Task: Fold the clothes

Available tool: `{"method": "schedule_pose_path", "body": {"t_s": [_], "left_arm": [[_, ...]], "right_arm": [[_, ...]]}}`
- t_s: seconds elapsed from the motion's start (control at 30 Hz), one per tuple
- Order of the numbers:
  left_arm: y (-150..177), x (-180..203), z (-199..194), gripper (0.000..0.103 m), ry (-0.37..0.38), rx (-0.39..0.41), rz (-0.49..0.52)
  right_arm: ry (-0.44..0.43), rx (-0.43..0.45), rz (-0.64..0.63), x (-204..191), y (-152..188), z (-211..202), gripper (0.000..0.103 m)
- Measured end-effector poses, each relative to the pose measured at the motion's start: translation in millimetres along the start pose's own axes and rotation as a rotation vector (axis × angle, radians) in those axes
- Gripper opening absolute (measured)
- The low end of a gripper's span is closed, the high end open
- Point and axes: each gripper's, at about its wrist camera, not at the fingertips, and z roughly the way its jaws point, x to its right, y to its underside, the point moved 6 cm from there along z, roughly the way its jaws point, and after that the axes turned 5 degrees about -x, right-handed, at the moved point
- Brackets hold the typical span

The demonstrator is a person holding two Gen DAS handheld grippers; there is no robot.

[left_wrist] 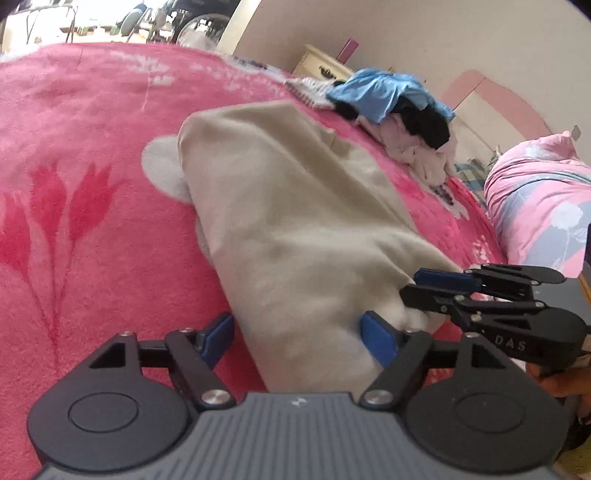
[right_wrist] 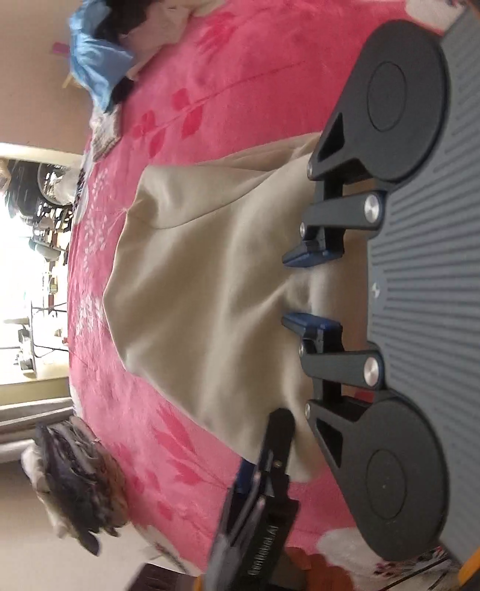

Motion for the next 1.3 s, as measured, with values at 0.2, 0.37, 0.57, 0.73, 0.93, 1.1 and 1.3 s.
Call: {"method": "schedule_pose_path", "body": {"t_s": [0.2, 0.37, 0.57, 0.73, 0.93, 1.1, 1.3], "left_arm": [[-3, 7, 2, 0.078, -0.022, 0.022, 0.01], [-8, 15, 1, 0.078, -0.023, 0.03, 0.028], [-5, 10, 11, 0.081, -0.041, -0.001, 0.009], [-3, 9, 13, 0.081, -0.033, -0.002, -0.012], [0, 8, 14, 0.081, -0.035, 0.01, -0.024], [1, 10, 12, 0.081, -0.049, 0.021, -0.009], [1, 11, 12, 0.081, -0.056, 0.032, 0.011]], "right_arm": [[0.158, -0.034, -0.117, 8, 2, -2, 0.022], [0.188, -0.064, -0.118, 26, 18, 22, 0.014], [0.166, 0.021, -0.039, 29, -18, -8, 0.012], [0.166, -0.084, -0.054, 45, 10, 42, 0.011], [0.172, -0.028, -0.053, 50, -37, 16, 0.012], [0.076, -0.019, 0.0, 51, -67, 50, 0.01], [0.08, -0.104, 0.087, 68, -55, 71, 0.01]]}}
